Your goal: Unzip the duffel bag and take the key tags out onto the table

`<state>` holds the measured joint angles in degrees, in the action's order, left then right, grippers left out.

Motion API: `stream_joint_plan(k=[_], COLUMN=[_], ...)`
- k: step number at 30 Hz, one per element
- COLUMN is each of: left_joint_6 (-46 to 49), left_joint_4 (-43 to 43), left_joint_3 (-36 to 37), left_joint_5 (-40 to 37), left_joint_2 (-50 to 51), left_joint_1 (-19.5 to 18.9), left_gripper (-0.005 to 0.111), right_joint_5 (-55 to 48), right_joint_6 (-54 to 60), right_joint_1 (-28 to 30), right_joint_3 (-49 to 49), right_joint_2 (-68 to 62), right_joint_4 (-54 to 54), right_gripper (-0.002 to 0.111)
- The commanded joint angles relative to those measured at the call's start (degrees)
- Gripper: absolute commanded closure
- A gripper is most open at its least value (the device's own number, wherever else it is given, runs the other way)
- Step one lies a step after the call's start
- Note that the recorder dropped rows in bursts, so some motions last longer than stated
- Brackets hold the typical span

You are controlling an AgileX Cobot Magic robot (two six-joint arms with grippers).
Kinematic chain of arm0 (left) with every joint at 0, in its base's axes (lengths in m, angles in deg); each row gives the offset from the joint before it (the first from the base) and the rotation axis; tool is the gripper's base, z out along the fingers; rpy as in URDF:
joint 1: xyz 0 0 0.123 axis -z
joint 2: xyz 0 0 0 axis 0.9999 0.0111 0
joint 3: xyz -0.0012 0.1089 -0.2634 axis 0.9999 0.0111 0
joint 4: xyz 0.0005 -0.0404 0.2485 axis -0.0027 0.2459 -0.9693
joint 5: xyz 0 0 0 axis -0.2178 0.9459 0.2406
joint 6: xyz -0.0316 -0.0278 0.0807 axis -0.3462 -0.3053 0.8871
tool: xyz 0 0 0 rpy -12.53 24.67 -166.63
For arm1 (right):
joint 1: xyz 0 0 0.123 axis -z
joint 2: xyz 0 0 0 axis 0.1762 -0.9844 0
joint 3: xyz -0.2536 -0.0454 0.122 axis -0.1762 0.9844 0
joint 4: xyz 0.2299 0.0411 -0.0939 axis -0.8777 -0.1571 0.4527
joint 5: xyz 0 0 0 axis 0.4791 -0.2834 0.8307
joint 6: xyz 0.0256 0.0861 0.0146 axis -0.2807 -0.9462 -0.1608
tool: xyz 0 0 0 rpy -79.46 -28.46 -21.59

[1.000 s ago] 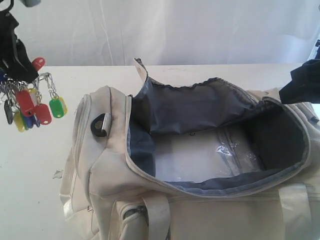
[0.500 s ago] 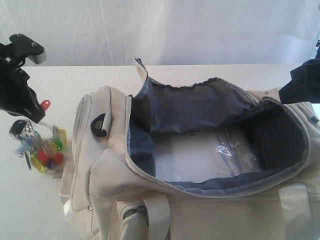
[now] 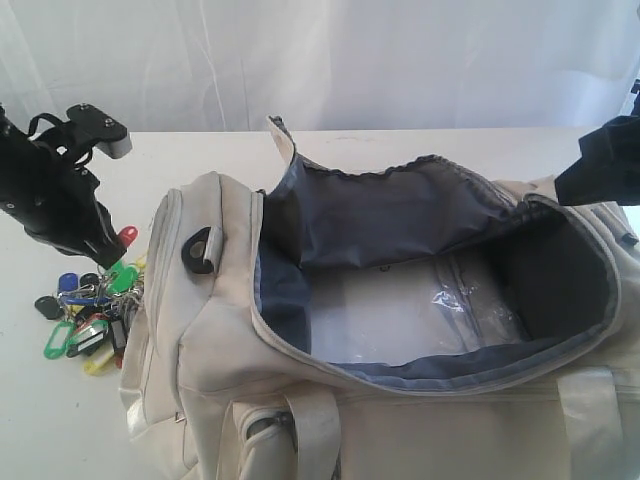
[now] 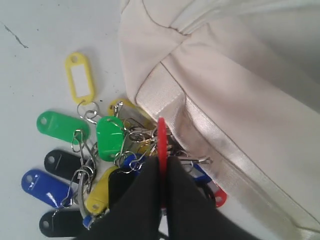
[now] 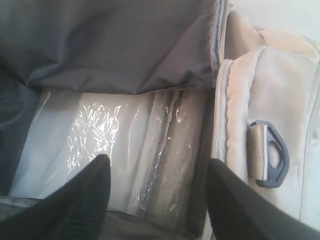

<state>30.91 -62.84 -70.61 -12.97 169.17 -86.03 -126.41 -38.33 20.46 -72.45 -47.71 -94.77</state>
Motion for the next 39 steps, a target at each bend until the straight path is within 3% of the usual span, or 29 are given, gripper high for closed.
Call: stream_joint_plan(k=[1, 4, 10, 12, 14, 22, 25, 30, 33, 39], left_joint_6=[0.31, 0.19, 0.06, -0.66, -2.31, -10.06, -10.16, -10.21, -10.21, -10.72], left_joint_4=[-0.4, -0.4, -0.29, -0.51, -3.4, -5.96, -5.02, -3.12, -2.14, -1.98], left_joint_3=[0.34, 0.34, 0.34, 0.04, -2.15, -14.3, -15.33, -11.77, -7.46, 2.78], left_joint_5=[0.16, 0.29, -1.15, -4.07, -10.12, -23.29, -24.37, -24.8, -24.7, -21.96], left_joint_2=[1.76, 5.41, 8.67, 8.67, 7.79, -3.24, -10.83, -24.46, -33.15, -51.48], left_joint_1=[0.26, 0.26, 0.26, 0.26, 0.26, 0.26, 0.26, 0.26, 0.26, 0.26], left_gripper=[0.107, 0.104, 0.057, 0.045, 0.04, 0.041, 0.055, 0.091, 0.107, 0.107], right_joint_5=[0.16, 0.28, 0.28, 0.28, 0.28, 0.03, 0.05, 0.73, 1.58, 2.2], right_joint_6=[-0.08, -0.08, -0.08, -0.08, -0.08, 0.08, 0.2, 0.68, 0.68, 0.68], right_joint_1=[0.03, 0.03, 0.03, 0.03, 0.03, 0.03, 0.03, 0.03, 0.03, 0.03], right_joint_3=[0.19, 0.19, 0.34, 0.47, 0.47, 0.47, 0.47, 0.47, 0.47, 0.47], right_joint_2=[0.47, 0.47, 0.47, 0.47, 0.47, 0.47, 0.47, 0.47, 0.47, 0.47], right_joint_4=[-0.39, -0.37, -1.15, -1.23, -1.23, -1.27, -1.27, -1.37, -1.49, -1.49], right_gripper=[0.055, 0.055, 0.055, 0.055, 0.055, 0.055, 0.055, 0.058, 0.064, 0.073])
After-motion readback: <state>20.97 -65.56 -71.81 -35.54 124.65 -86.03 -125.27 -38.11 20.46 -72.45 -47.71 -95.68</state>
